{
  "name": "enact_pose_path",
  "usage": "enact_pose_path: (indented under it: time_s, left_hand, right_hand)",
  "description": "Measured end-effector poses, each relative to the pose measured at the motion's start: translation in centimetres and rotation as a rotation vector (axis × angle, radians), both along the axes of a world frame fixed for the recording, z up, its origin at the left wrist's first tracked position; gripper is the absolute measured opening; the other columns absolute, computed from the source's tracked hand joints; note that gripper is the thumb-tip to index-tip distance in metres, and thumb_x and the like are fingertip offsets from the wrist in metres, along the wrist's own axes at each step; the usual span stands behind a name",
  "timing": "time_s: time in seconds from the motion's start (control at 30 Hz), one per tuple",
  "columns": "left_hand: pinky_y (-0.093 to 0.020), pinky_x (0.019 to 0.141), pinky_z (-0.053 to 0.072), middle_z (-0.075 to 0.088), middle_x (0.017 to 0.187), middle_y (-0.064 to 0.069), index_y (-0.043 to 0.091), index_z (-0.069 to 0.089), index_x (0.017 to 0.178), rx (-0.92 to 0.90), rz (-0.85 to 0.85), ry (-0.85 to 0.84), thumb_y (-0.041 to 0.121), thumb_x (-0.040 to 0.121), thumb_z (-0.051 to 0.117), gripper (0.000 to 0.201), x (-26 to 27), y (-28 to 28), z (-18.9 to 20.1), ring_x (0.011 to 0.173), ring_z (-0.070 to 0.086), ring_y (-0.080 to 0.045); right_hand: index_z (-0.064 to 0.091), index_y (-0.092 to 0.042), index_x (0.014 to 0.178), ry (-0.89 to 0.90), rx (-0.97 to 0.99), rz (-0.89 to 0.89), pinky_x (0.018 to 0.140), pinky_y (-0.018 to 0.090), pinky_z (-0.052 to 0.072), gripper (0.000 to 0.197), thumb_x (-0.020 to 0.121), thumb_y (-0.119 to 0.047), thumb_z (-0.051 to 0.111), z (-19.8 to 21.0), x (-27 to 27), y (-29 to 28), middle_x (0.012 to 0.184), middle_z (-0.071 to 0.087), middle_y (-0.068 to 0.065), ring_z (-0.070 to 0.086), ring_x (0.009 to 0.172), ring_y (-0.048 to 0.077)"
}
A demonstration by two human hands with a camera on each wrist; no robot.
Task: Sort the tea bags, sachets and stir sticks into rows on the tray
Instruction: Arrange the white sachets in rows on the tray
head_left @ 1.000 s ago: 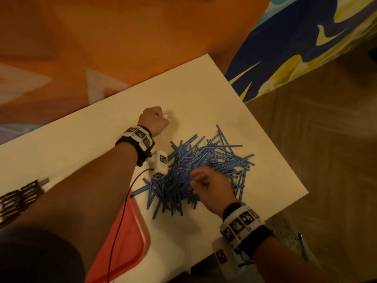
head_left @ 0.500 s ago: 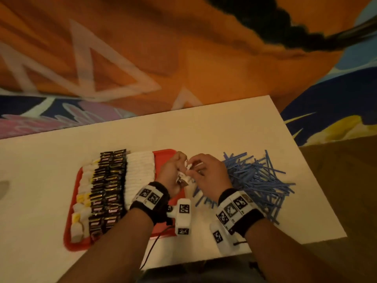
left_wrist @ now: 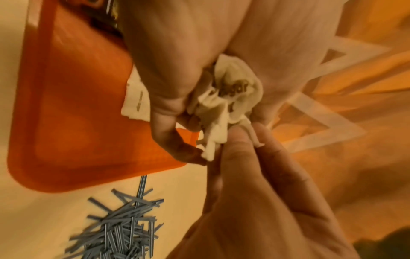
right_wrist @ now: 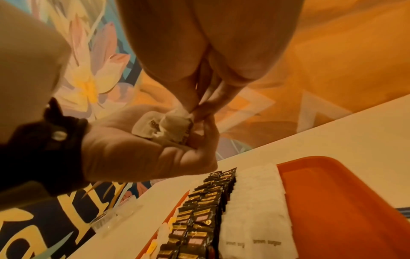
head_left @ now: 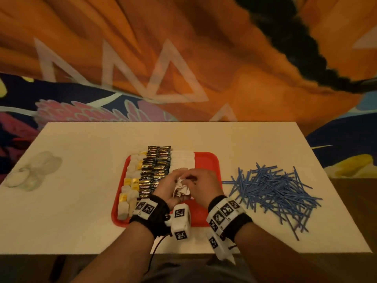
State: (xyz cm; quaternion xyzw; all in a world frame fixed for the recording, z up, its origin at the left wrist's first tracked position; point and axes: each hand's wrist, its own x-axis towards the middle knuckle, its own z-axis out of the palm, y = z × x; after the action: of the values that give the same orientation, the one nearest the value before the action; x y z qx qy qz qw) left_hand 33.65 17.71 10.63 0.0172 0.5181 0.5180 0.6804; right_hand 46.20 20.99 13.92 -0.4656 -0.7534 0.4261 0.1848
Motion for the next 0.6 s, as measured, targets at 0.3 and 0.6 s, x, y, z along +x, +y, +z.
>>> enact_pose_path:
  time_s: [0.3,0.6]
  left_hand:
    - [-0.023,0.035,0.038,0.053,0.067,-0.009,0.006,0.06,0.104,-0.006,-0.173,-0.072,0.027,0.098,0.055,0.022,-5.5,-3.9,0.4,0.045,0.054,-0.017]
    - [-0.022,0.04,0.052,0.063,0.082,-0.012,0.006,0.06,0.105,-0.036,-0.186,-0.295,0.023,0.089,0.061,0.023,-7.4,-5.4,1.0,0.049,0.062,-0.018]
  right_hand:
    - [0.076,-0.025,0.079,-0.028,0.063,-0.061,0.081,0.02,0.046,0.008,0.083,-0.018,0.074,0.0,-4.3,-3.2,0.095,0.068,-0.011,0.059,0.09,0.005]
    - [0.065,-0.031,0.072,0.165,-0.082,-0.231,0.08,0.033,0.055,0.023,0.088,-0.015,0.07,-0.5,-5.4,-4.6,0.078,0.067,-0.01,0.063,0.076,0.01]
